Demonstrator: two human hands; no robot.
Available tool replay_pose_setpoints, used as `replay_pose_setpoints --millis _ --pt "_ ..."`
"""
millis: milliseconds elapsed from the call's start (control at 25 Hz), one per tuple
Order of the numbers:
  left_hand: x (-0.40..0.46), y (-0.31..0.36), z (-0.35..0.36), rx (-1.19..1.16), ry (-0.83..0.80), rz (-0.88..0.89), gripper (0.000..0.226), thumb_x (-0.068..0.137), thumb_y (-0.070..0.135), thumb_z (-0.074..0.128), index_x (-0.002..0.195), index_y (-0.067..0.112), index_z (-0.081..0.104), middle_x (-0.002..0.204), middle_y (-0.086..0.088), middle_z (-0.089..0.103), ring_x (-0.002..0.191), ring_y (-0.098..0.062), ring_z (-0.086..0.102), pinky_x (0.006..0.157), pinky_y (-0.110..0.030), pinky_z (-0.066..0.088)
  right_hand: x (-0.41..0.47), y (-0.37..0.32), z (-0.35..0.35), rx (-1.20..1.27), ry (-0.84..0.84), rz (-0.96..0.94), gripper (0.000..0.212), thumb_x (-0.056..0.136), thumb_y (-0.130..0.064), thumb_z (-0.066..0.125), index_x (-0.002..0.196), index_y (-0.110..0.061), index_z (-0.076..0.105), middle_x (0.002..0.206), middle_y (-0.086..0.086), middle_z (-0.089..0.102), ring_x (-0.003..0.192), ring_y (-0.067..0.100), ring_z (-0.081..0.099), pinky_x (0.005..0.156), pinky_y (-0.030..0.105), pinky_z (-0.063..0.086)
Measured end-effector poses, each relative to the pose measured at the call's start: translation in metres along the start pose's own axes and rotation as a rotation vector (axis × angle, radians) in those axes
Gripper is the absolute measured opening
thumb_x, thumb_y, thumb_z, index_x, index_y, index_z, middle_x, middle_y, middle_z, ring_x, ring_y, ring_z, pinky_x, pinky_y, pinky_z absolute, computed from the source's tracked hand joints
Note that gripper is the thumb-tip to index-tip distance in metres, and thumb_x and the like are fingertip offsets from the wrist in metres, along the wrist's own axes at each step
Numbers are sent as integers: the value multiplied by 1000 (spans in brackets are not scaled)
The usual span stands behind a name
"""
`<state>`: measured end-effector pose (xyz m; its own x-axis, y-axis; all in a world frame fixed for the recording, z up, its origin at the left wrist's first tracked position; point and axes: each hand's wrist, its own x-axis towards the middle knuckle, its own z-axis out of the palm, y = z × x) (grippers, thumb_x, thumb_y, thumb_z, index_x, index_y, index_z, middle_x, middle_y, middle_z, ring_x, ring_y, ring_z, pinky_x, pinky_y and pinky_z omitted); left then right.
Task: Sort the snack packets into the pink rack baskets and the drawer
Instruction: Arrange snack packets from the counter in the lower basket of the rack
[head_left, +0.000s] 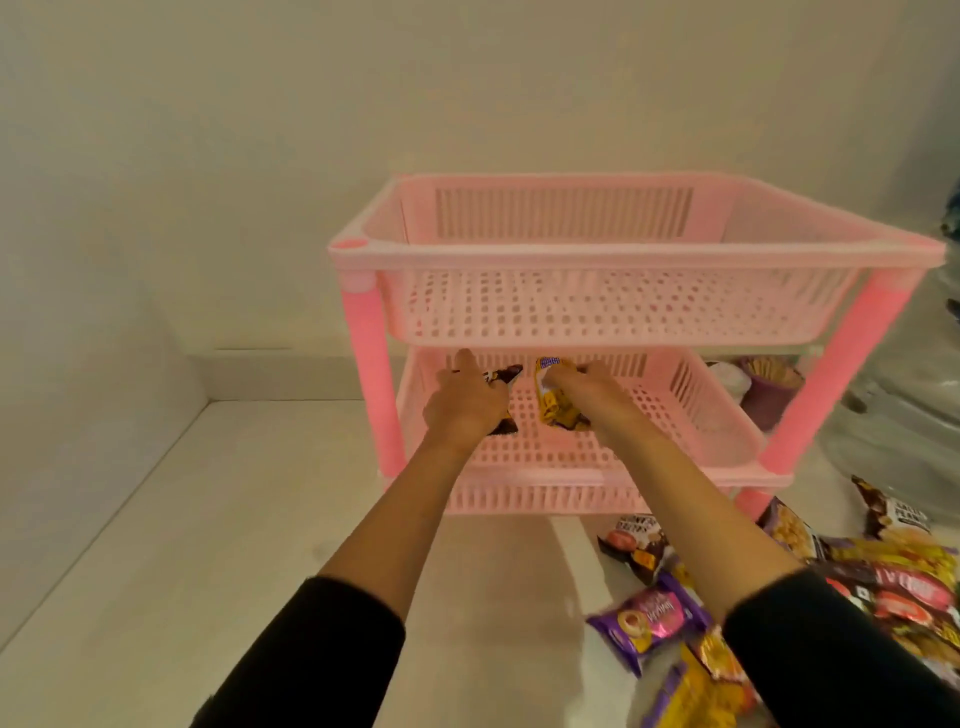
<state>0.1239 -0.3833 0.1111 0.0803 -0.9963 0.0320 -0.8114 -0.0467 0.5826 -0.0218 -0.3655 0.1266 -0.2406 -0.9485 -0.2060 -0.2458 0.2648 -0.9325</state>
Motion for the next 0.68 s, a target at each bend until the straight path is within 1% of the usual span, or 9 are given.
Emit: replay_pose_setpoints --millis 80,160,280,360,440,480,560,600,680 --pt "30 -6 17 149 -15 -46 50 93 31 41 139 18 26 126 -16 43 100 -35 54 77 -38 41 33 -2 12 -94 -16 68 27 83 -19 58 61 -10 45 47 11 45 43 23 45 48 24 40" --pt "52 -11 31 241 -52 -87 49 91 26 43 137 21 28 124 -15 43 105 -37 53 77 -37 40 54 2 24 -155 -31 89 31 79 -13 58 54 -10 41 38 7 42 38 20 44 44 21 38" --pt "72 -14 44 331 -109 -128 49 91 26 46 138 23 31 132 -14 38 115 -35 46 79 -36 37 80 14 38 -269 -47 21 36 77 -10 63 55 -13 35 51 4 39 48 17 41 45 23 32" --pt "75 -20 51 378 -170 -107 58 96 37 40 147 24 18 148 -15 25 128 -37 34 94 -42 36 92 19 43 -342 -57 -14 41 78 -15 67 53 -16 35 54 2 39 51 14 41 48 26 33" --pt "75 -29 52 404 -271 -60 71 97 53 28 151 21 -4 159 -13 -1 143 -38 6 112 -51 20 102 25 45 -355 -94 -42 44 81 -20 69 52 -16 36 54 3 39 52 15 41 55 30 36" --pt "75 -34 50 425 -319 -19 75 96 55 26 151 18 -11 160 -11 -12 146 -36 -7 116 -55 9 105 28 45 -329 -121 -46 45 82 -21 69 52 -16 36 54 3 40 52 16 42 56 30 36" --pt "75 -43 44 521 -410 71 80 96 53 32 150 16 -14 158 -8 -21 145 -33 -16 116 -58 0 108 33 42 -246 -149 -39 40 82 -22 71 56 -16 41 58 5 46 56 17 48 54 29 41" --pt "73 -45 41 572 -454 102 83 95 51 37 150 16 -14 158 -6 -21 146 -32 -15 116 -57 2 109 33 40 -207 -156 -35 32 82 -20 72 61 -15 48 66 9 55 63 21 55 59 33 48" --pt "69 -47 44 632 -508 119 90 93 51 44 149 15 -15 158 -5 -21 146 -32 -14 118 -55 7 112 35 39 -169 -189 -25 16 83 -15 70 88 -4 61 96 22 65 88 32 64 84 46 54"
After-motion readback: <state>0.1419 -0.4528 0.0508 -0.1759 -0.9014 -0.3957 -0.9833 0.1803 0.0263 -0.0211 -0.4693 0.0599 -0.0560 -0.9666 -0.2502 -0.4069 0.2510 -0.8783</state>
